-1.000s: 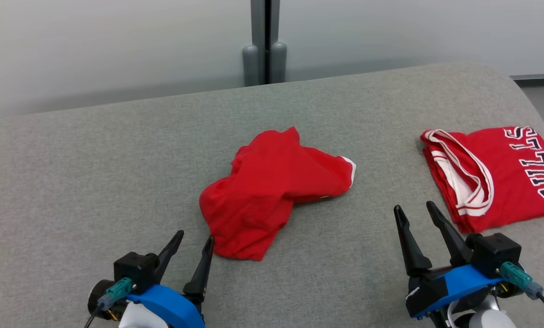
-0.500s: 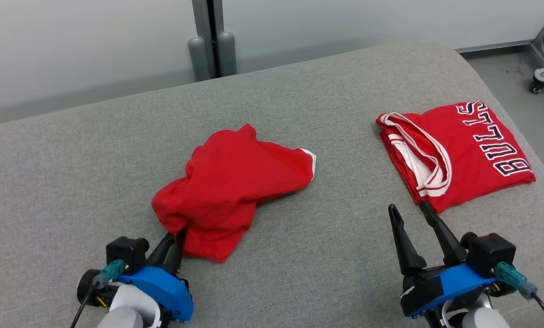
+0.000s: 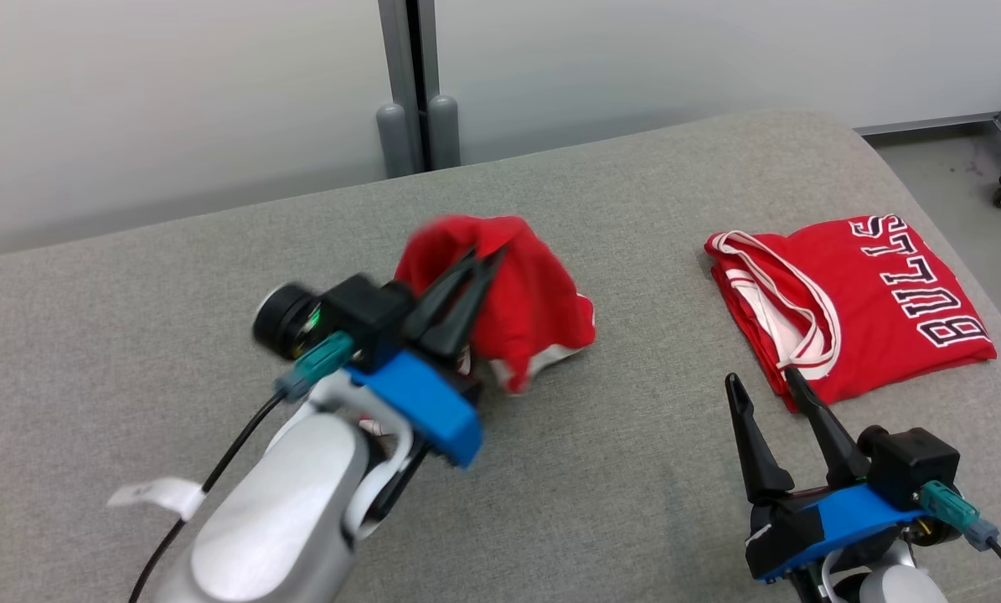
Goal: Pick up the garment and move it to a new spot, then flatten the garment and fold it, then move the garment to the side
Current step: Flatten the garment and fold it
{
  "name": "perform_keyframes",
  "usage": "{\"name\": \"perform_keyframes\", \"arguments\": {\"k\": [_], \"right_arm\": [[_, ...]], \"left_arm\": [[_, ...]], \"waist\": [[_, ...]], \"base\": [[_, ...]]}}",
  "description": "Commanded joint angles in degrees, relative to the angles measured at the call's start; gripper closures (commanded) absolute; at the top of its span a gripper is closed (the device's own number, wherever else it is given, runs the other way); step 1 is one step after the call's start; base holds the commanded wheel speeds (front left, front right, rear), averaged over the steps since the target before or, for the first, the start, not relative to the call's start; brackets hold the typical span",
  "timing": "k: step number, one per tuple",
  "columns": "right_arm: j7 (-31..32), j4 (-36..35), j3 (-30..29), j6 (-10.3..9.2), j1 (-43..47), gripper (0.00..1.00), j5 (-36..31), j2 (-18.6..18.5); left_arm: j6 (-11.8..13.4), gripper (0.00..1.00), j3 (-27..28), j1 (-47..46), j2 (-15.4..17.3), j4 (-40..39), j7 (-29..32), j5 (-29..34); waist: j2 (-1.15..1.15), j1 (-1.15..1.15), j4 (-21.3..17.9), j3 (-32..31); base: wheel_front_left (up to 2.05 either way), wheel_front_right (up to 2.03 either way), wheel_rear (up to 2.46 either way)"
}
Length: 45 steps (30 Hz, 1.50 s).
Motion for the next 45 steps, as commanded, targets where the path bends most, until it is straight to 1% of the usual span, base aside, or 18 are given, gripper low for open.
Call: {"name": "perform_keyframes", "arguments": {"k": [1,6,8,10,11,12,17,20,24,28,31,34,39,42,44,45], "right_arm": [[0.1,-0.3,0.0,0.03,0.1,0.0,0.0,0.0],[0.1,-0.7,0.2,0.03,0.3,0.0,0.3,0.0],[-0.1,-0.8,0.2,0.03,0.5,0.0,0.4,0.0],[-0.2,-0.7,0.1,0.03,0.6,0.0,0.6,0.0],[-0.3,-0.7,0.1,0.03,0.7,0.0,0.7,0.0],[-0.4,-0.7,0.1,0.03,0.7,0.0,0.8,0.0],[-0.7,-0.4,0.3,0.02,0.0,0.0,1.2,0.0],[-0.8,-0.2,0.5,0.03,-0.5,0.0,1.3,0.0],[-1.1,0.2,0.9,0.03,-1.2,0.0,1.5,0.0],[-1.2,0.3,0.7,0.03,-1.1,0.0,1.3,0.0],[-1.1,0.1,0.3,0.03,-0.9,0.0,1.0,0.0],[-0.9,-0.2,0.0,0.03,-0.6,0.0,0.6,0.0],[-0.6,-0.7,-0.1,0.03,-0.6,0.0,0.6,0.0],[-0.5,-1.0,0.1,0.03,-0.7,0.0,0.8,0.0],[-0.5,-1.1,0.2,0.03,-0.9,0.0,0.8,0.0],[-0.5,-1.1,0.2,0.03,-1.1,0.0,0.7,0.0]], "left_arm": [[-0.3,1.0,-0.6,-1.9,-0.5,-1.1,0.7,0.4],[-0.6,1.0,-3.7,-6.9,-3.1,-5.9,3.4,-1.5],[-0.7,1.0,-3.8,-7.6,-3.9,-7.3,3.5,-2.9],[-0.5,1.0,-2.4,-6.7,-4.7,-8.2,3.3,-5.5],[0.3,1.0,-1.7,-6.1,-4.6,-8.0,3.3,-6.2],[1.4,1.0,-1.0,-5.3,-3.6,-7.1,4.0,-6.1],[8.3,1.0,2.3,0.1,0.3,-0.3,10.7,-8.1],[11.7,1.0,4.4,3.7,2.2,4.1,12.6,-9.6],[14.2,1.0,6.8,7.0,3.4,7.9,12.6,-11.6],[13.9,1.0,8.5,10.2,3.5,7.5,11.6,-13.9],[14.2,1.0,9.3,12.7,3.9,4.6,11.4,-15.3],[14.9,1.0,10.1,15.8,4.4,-0.4,12.2,-17.0],[17.6,1.0,11.3,21.1,7.0,-12.0,15.9,-19.0],[19.2,1.0,11.8,23.7,8.4,-17.5,18.6,-20.2],[19.9,1.0,12.0,23.7,9.1,-18.4,19.3,-19.8],[20.1,1.0,12.0,23.0,8.8,-17.9,19.5,-19.9]], "waist": [[0.0,-0.01,0.1,-0.1],[0.0,-0.01,0.5,-0.2],[0.0,-0.01,0.7,-0.1],[0.0,-0.01,1.0,0.2],[0.0,-0.01,1.2,0.3],[0.0,-0.01,1.4,0.5],[0.0,-0.01,2.0,1.1],[0.0,-0.01,2.5,1.5],[0.0,-0.01,3.1,1.9],[0.0,-0.01,3.9,2.0],[0.0,-0.01,4.7,2.0],[0.0,-0.01,5.6,2.0],[0.0,-0.01,6.6,2.3],[0.0,-0.01,6.8,2.5],[0.0,-0.01,6.9,2.8],[0.0,-0.01,6.9,3.0]], "base": [[0.0,0.0,0.0],[0.0,0.0,0.0],[0.0,0.0,0.0],[0.0,0.0,0.0],[0.0,0.0,0.0],[0.0,0.0,0.0],[0.0,0.0,0.0],[0.0,0.0,0.0],[0.0,0.0,0.0],[0.0,0.0,0.0],[0.0,0.0,0.0],[0.0,0.0,0.0],[0.0,0.0,0.0],[0.0,0.0,0.0],[0.0,0.0,0.0],[0.0,0.0,0.0]]}}
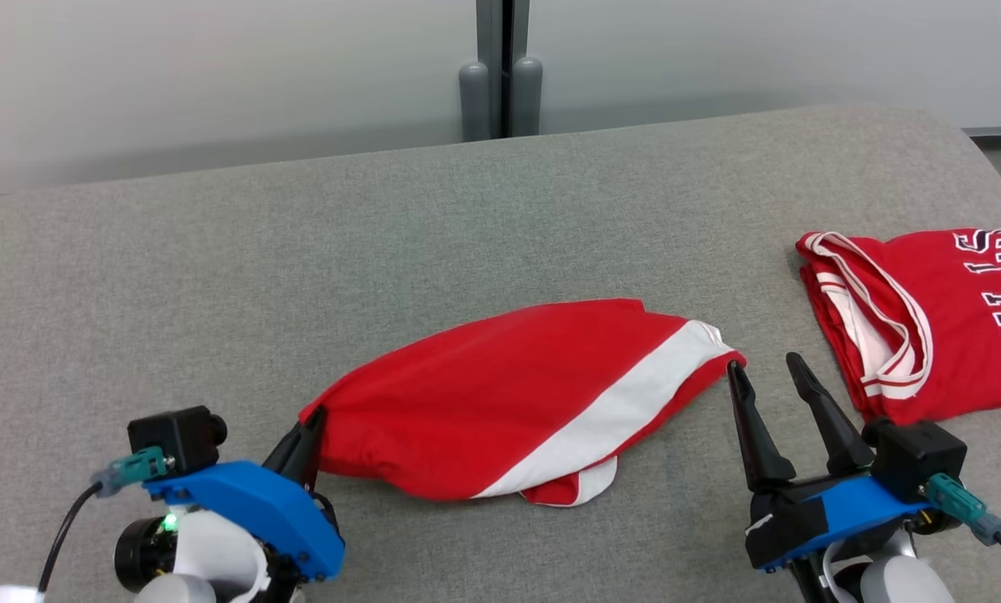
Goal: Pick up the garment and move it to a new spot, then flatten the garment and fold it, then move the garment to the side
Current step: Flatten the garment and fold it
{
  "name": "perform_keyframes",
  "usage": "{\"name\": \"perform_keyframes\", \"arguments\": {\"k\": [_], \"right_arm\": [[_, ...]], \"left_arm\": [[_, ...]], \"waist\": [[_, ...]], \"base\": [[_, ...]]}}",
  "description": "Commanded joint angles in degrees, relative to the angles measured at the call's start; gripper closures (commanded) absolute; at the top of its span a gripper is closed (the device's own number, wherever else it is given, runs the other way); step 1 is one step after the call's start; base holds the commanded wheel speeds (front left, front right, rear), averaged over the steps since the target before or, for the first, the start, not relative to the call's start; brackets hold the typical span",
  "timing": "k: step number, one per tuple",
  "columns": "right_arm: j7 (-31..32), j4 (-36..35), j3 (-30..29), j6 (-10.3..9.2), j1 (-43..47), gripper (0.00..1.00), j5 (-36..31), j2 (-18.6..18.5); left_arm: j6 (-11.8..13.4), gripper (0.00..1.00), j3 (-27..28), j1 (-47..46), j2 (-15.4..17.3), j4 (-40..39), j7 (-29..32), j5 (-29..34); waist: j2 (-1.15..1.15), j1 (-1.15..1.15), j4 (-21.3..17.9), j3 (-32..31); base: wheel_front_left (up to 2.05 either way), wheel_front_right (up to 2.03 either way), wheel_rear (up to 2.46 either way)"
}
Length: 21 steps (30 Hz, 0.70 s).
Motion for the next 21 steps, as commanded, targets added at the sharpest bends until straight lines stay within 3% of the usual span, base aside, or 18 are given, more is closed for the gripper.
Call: {"name": "perform_keyframes", "arguments": {"k": [1,12,18,19,20,21], "right_arm": [[0.1,-0.2,0.2,0.03,-0.5,0.0,0.0,0.0],[0.4,-0.3,2.9,0.03,-3.0,0.0,0.0,-0.1],[0.0,0.0,2.7,0.03,-2.7,0.0,0.2,0.0],[0.0,0.1,2.7,0.03,-2.7,0.0,0.2,0.0],[0.0,0.1,2.7,0.03,-2.8,0.0,0.2,0.0],[-0.1,0.2,2.7,0.03,-2.8,0.0,0.3,0.0]], "left_arm": [[0.0,1.0,0.0,-2.0,-0.5,1.6,0.2,0.1],[-3.1,1.0,0.6,-16.6,-3.9,27.0,-4.6,2.3],[-5.0,1.0,1.7,-22.2,-4.5,36.5,-10.1,3.0],[-5.5,0.21,1.7,-23.0,-4.5,37.7,-11.3,3.4],[-6.2,0.0,1.4,-23.5,-4.5,38.7,-12.3,3.6],[-6.9,0.0,1.3,-24.0,-4.7,39.7,-13.4,3.9]], "waist": [[0.0,0.0,0.0,0.3],[0.0,0.0,-4.7,2.1],[0.0,0.0,-6.7,3.0],[0.0,0.0,-6.8,3.0],[0.0,0.0,-6.9,3.1],[0.0,0.0,-6.9,3.1]], "base": [[0.0,0.0,0.0],[0.0,0.0,0.0],[0.0,0.0,0.0],[0.0,0.0,0.0],[0.0,0.0,0.0],[0.0,0.0,0.0]]}}
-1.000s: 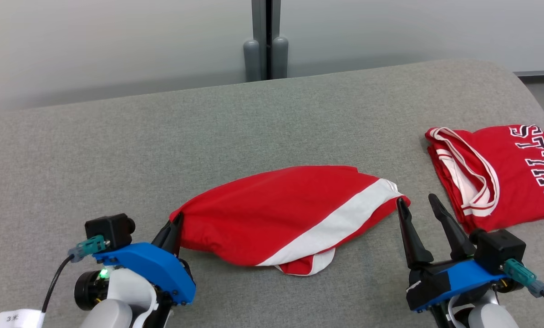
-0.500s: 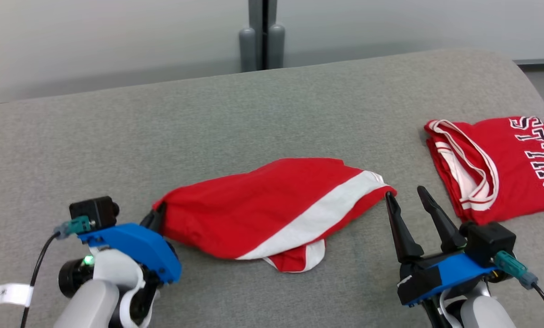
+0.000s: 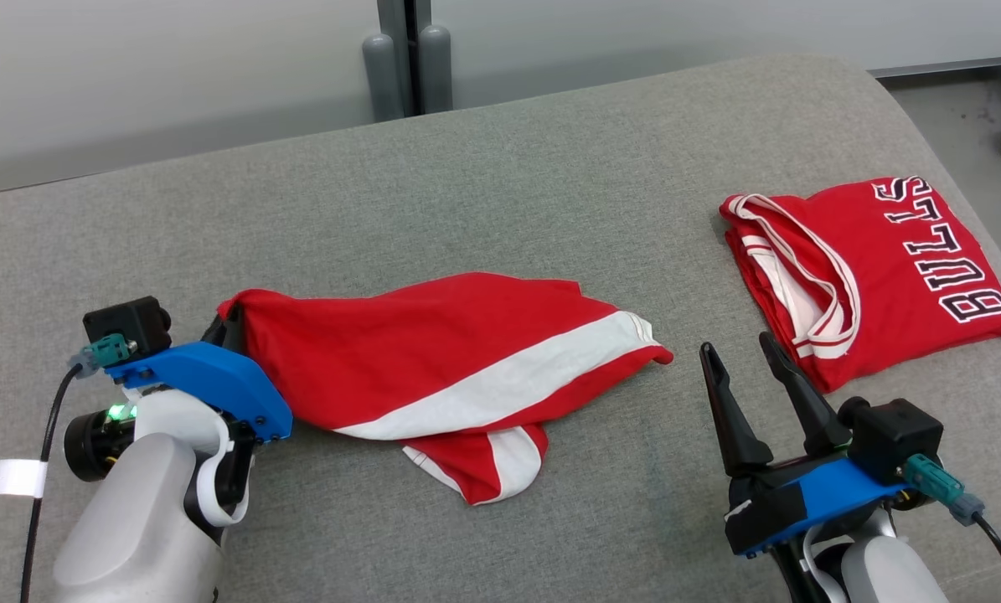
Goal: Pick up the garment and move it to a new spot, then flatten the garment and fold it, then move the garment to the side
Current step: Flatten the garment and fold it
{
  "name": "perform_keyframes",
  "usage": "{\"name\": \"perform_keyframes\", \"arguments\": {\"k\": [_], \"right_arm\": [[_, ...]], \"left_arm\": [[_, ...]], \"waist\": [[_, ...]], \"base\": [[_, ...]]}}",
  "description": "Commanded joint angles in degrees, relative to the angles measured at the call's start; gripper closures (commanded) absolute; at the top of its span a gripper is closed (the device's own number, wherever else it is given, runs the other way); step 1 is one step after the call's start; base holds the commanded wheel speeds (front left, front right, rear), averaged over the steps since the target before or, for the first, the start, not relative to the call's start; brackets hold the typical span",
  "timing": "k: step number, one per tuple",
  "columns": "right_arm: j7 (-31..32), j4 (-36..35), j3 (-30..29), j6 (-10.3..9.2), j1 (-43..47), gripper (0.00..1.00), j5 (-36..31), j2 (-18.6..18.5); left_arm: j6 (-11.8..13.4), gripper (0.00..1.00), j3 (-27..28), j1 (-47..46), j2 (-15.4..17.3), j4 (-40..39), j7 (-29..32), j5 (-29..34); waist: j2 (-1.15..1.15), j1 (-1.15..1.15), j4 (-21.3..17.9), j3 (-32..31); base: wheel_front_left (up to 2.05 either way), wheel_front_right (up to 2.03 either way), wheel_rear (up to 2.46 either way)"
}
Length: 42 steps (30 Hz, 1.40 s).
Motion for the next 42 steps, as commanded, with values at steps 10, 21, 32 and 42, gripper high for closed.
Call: {"name": "perform_keyframes", "arguments": {"k": [10,21,32,42], "right_arm": [[0.0,-0.7,-1.7,0.03,1.0,0.0,-0.3,0.0],[1.1,-1.9,-1.9,0.03,2.2,0.0,-0.1,0.0],[0.6,-1.5,-0.7,0.03,1.5,0.0,0.7,0.0],[0.1,-1.0,-0.9,0.03,1.2,0.0,1.0,0.0]], "left_arm": [[-4.3,0.0,-0.3,2.5,-1.7,0.4,-9.7,0.1],[-2.5,0.0,-4.1,13.5,-0.3,-11.6,-6.3,0.7],[-3.8,0.0,-4.9,13.2,-1.7,-11.4,-1.3,-2.9],[-4.7,1.0,-4.2,11.1,-3.1,-8.7,0.8,-5.8]], "waist": [[0.0,0.0,3.1,-1.4],[0.0,0.0,7.2,-3.5],[0.0,0.0,5.4,-3.0],[0.0,0.0,3.5,-2.3]], "base": [[0.0,0.0,0.0],[0.0,0.0,0.0],[0.0,0.0,0.0],[0.0,0.0,0.0]]}}
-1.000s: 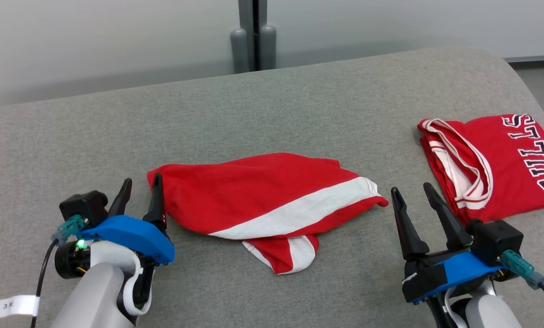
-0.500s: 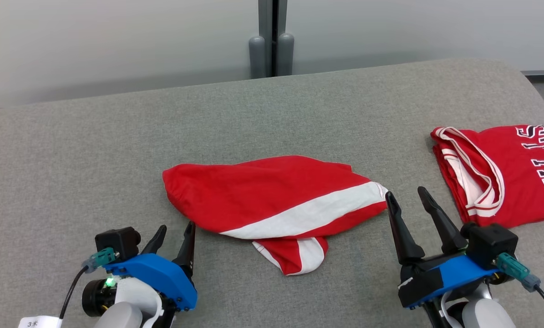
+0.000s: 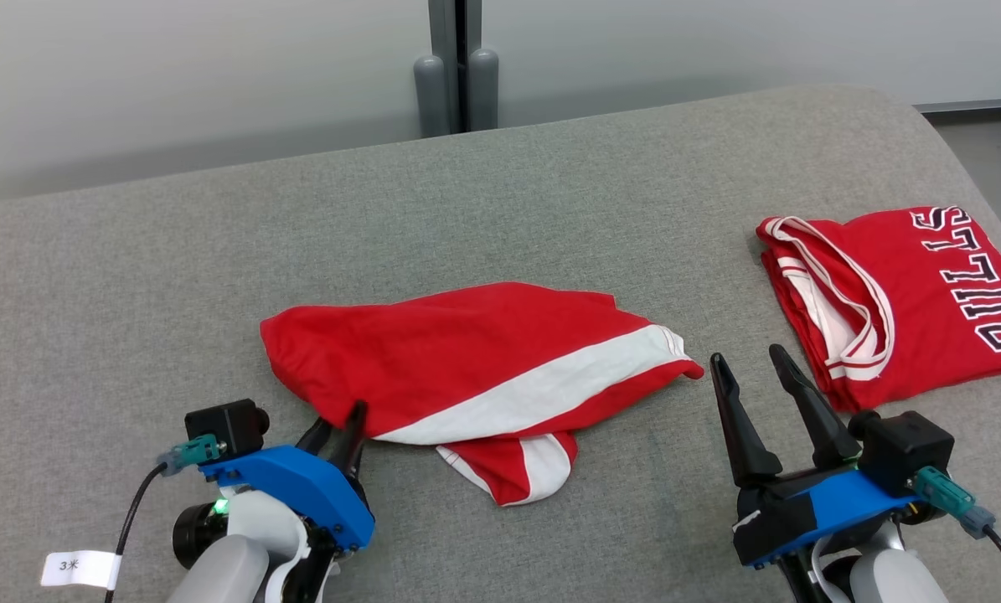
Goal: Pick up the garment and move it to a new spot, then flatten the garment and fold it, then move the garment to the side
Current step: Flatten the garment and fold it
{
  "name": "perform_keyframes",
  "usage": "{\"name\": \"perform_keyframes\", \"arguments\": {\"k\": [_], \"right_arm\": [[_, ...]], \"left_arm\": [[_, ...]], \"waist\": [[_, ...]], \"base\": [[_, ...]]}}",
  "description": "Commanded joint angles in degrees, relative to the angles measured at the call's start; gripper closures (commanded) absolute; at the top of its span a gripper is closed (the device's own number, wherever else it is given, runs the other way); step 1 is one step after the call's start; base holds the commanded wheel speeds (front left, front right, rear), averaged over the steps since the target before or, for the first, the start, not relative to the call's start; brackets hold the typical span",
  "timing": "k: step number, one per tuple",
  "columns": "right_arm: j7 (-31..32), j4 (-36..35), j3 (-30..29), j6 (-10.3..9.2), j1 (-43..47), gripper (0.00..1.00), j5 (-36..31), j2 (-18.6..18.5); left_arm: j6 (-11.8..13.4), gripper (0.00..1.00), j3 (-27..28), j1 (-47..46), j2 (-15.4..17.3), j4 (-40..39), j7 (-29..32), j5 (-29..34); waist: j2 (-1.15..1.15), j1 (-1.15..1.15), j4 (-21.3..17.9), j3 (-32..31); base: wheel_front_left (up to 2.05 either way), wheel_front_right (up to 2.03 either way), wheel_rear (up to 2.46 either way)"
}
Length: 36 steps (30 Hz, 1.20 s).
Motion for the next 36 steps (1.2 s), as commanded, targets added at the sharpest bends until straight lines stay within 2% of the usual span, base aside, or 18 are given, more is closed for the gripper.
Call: {"name": "perform_keyframes", "arguments": {"k": [1,5,9,15,19,23,28,32,36], "right_arm": [[-0.3,0.1,0.0,0.03,-0.6,0.0,0.7,-0.1],[-0.6,0.3,-0.5,0.03,-0.4,0.0,0.5,-0.1],[-0.6,0.5,-1.4,0.03,0.0,0.0,0.3,-0.1],[-0.3,0.3,-1.3,0.03,0.4,0.0,0.1,-0.1],[-0.2,0.5,-0.8,0.03,0.5,0.0,0.2,-0.1],[-0.3,0.8,-0.4,0.03,0.8,0.0,0.5,-0.1],[-0.5,1.0,-0.5,0.03,1.5,0.0,0.5,-0.1],[-0.4,1.0,-0.5,0.03,1.7,0.0,0.3,-0.1],[-0.4,0.9,0.1,0.03,1.5,0.0,0.7,-0.1]], "left_arm": [[-0.5,1.0,0.5,-1.5,-0.1,-0.2,-0.2,-0.5],[-2.0,1.0,0.9,-2.6,-0.6,-3.9,-1.8,-1.0],[-3.3,1.0,-0.5,-5.5,-1.2,-11.6,-2.5,0.6],[-4.4,1.0,-3.4,-12.4,-3.7,-21.8,-0.3,2.4],[-5.2,1.0,-5.8,-17.9,-6.6,-23.0,2.1,2.0],[-5.5,1.0,-6.9,-22.6,-9.1,-22.9,1.7,0.0],[-4.5,1.0,-7.2,-26.8,-10.3,-24.9,-2.0,-7.2],[-1.3,1.0,-8.1,-29.2,-10.2,-26.3,-7.9,-14.3],[1.4,1.0,-7.0,-28.4,-10.3,-22.9,-12.5,-17.5]], "waist": [[0.0,0.0,-0.1,0.0],[0.0,0.0,0.2,-0.2],[0.0,0.0,1.2,-0.9],[0.0,0.0,2.5,-2.5],[0.0,0.0,2.6,-3.6],[0.0,0.0,2.5,-4.5],[0.0,0.0,2.7,-5.1],[0.0,0.0,3.3,-5.3],[0.0,0.0,3.9,-5.1]], "base": [[0.0,0.0,0.0],[0.0,0.0,0.0],[0.0,0.0,0.0],[0.0,0.0,0.0],[0.0,0.0,0.0],[0.0,0.0,0.0],[0.0,0.0,0.0],[0.0,0.0,0.0],[0.0,0.0,0.0]]}}
